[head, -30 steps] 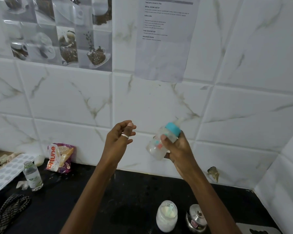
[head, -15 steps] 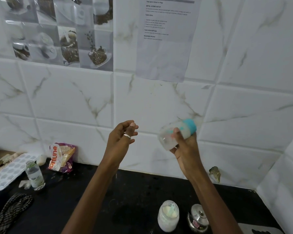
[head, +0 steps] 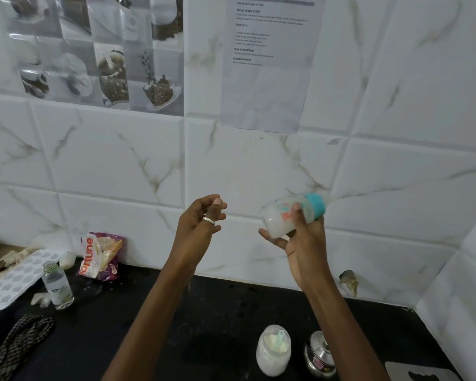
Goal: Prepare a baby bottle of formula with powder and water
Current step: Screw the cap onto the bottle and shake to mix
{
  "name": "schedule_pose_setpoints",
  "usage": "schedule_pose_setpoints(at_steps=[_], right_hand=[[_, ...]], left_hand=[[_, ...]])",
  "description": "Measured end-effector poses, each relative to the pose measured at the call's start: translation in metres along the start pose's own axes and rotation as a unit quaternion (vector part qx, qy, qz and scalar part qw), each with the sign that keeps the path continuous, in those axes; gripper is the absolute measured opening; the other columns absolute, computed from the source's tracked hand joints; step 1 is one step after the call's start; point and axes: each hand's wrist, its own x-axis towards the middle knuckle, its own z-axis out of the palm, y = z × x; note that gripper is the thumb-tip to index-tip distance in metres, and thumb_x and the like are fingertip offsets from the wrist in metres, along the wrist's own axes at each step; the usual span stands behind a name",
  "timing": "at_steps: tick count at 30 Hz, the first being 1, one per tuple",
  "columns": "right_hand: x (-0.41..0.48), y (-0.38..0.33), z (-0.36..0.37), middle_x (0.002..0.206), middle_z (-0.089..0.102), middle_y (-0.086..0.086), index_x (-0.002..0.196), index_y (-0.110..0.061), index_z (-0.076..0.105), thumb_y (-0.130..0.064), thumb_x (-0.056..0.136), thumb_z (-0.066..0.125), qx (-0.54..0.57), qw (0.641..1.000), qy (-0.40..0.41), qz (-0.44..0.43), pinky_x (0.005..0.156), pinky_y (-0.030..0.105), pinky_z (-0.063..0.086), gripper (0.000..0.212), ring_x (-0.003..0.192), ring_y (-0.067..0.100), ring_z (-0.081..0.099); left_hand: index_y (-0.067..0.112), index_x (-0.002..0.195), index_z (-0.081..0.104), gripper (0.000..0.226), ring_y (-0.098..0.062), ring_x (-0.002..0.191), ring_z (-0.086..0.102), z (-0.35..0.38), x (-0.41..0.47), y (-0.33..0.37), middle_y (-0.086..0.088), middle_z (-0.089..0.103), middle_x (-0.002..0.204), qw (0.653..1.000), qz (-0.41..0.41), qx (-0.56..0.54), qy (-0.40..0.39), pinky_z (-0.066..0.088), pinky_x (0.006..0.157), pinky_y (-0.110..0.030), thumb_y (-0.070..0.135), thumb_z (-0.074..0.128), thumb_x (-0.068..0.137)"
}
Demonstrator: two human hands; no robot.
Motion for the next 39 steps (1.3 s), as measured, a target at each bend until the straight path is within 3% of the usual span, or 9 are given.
schedule_pose_setpoints(at_steps=[5, 9, 14, 19, 23, 27, 32, 36, 39], right_hand=[[-0.005, 0.003, -0.002, 0.129, 0.058, 0.005, 0.131, -0.031, 0.046, -0.039, 0.078, 0.074, -0.189, 0.977, -0.098, 0.025, 0.082, 0.059, 0.062, 0.060, 0.121, 0.030, 0.063], [0.005, -0.005, -0.001, 0.129, 0.061, 0.015, 0.142, -0.016, 0.046, -0.038, 0.081, 0.073, 0.004, 1.000, 0.001, 0.020, 0.076, 0.060, 0.061, 0.070, 0.117, 0.037, 0.067], [-0.008, 0.003, 0.000, 0.130, 0.055, 0.011, 0.134, -0.027, 0.046, -0.034, 0.081, 0.077, -0.165, 0.978, -0.113, 0.066, 0.076, 0.058, 0.063, 0.062, 0.118, 0.032, 0.064], [0.000, 0.001, 0.000, 0.132, 0.059, 0.017, 0.145, -0.019, 0.042, -0.035, 0.083, 0.077, -0.010, 0.999, -0.022, 0.048, 0.077, 0.060, 0.061, 0.074, 0.118, 0.040, 0.066], [-0.006, 0.003, -0.003, 0.128, 0.056, 0.009, 0.135, -0.026, 0.046, -0.034, 0.079, 0.076, -0.179, 0.975, -0.114, 0.059, 0.080, 0.063, 0.061, 0.064, 0.123, 0.035, 0.061], [-0.001, 0.000, -0.002, 0.129, 0.061, 0.016, 0.141, -0.017, 0.044, -0.033, 0.085, 0.076, -0.002, 0.998, -0.021, 0.052, 0.077, 0.062, 0.061, 0.066, 0.116, 0.036, 0.068], [-0.006, 0.004, -0.005, 0.131, 0.056, 0.012, 0.136, -0.026, 0.047, -0.036, 0.082, 0.079, -0.170, 0.977, -0.109, 0.072, 0.079, 0.064, 0.061, 0.064, 0.120, 0.034, 0.063], [-0.004, -0.001, -0.003, 0.129, 0.060, 0.016, 0.141, -0.017, 0.045, -0.030, 0.084, 0.072, 0.017, 0.999, -0.006, 0.050, 0.074, 0.059, 0.062, 0.065, 0.116, 0.036, 0.067], [-0.009, 0.001, -0.004, 0.127, 0.059, 0.013, 0.136, -0.024, 0.047, -0.033, 0.079, 0.075, -0.141, 0.986, -0.074, 0.045, 0.077, 0.059, 0.062, 0.064, 0.115, 0.032, 0.066]], left_hand=[[0.030, 0.118, 0.067, 0.020, -0.004, 0.096, 0.073, -0.002, 0.001, 0.002, 0.012, 0.077, 0.105, 1.000, -0.001, -0.003, 0.004, 0.060, 0.089, -0.030, 0.039, 0.058, 0.103], [0.027, 0.121, 0.067, 0.024, -0.005, 0.097, 0.073, -0.005, -0.001, 0.001, 0.009, 0.076, 0.109, 1.000, 0.005, 0.006, 0.000, 0.059, 0.089, -0.031, 0.039, 0.058, 0.103], [0.030, 0.120, 0.066, 0.021, -0.007, 0.100, 0.073, -0.007, 0.000, 0.001, 0.010, 0.076, 0.109, 1.000, 0.001, 0.002, 0.005, 0.060, 0.088, -0.029, 0.040, 0.057, 0.103], [0.029, 0.121, 0.067, 0.023, -0.005, 0.098, 0.074, -0.009, -0.002, 0.000, 0.011, 0.076, 0.109, 1.000, 0.003, 0.009, 0.003, 0.059, 0.088, -0.029, 0.041, 0.058, 0.103], [0.029, 0.121, 0.066, 0.024, -0.005, 0.100, 0.073, -0.012, -0.001, 0.000, 0.012, 0.076, 0.108, 1.000, 0.005, 0.011, 0.011, 0.059, 0.086, -0.027, 0.041, 0.057, 0.103], [0.030, 0.119, 0.067, 0.021, -0.005, 0.098, 0.074, -0.011, -0.003, -0.001, 0.012, 0.077, 0.107, 1.000, 0.002, 0.008, 0.010, 0.059, 0.087, -0.029, 0.040, 0.058, 0.103], [0.031, 0.118, 0.067, 0.020, -0.003, 0.097, 0.074, -0.011, -0.002, 0.001, 0.014, 0.077, 0.104, 1.000, 0.002, 0.004, 0.014, 0.058, 0.086, -0.028, 0.040, 0.057, 0.103], [0.030, 0.118, 0.067, 0.022, -0.004, 0.098, 0.074, -0.009, -0.004, -0.001, 0.016, 0.077, 0.103, 1.000, 0.001, 0.009, 0.009, 0.059, 0.086, -0.028, 0.040, 0.058, 0.102], [0.028, 0.122, 0.067, 0.025, -0.005, 0.099, 0.074, -0.009, -0.004, -0.002, 0.014, 0.077, 0.105, 1.000, 0.001, 0.011, 0.012, 0.059, 0.087, -0.028, 0.041, 0.057, 0.103]])
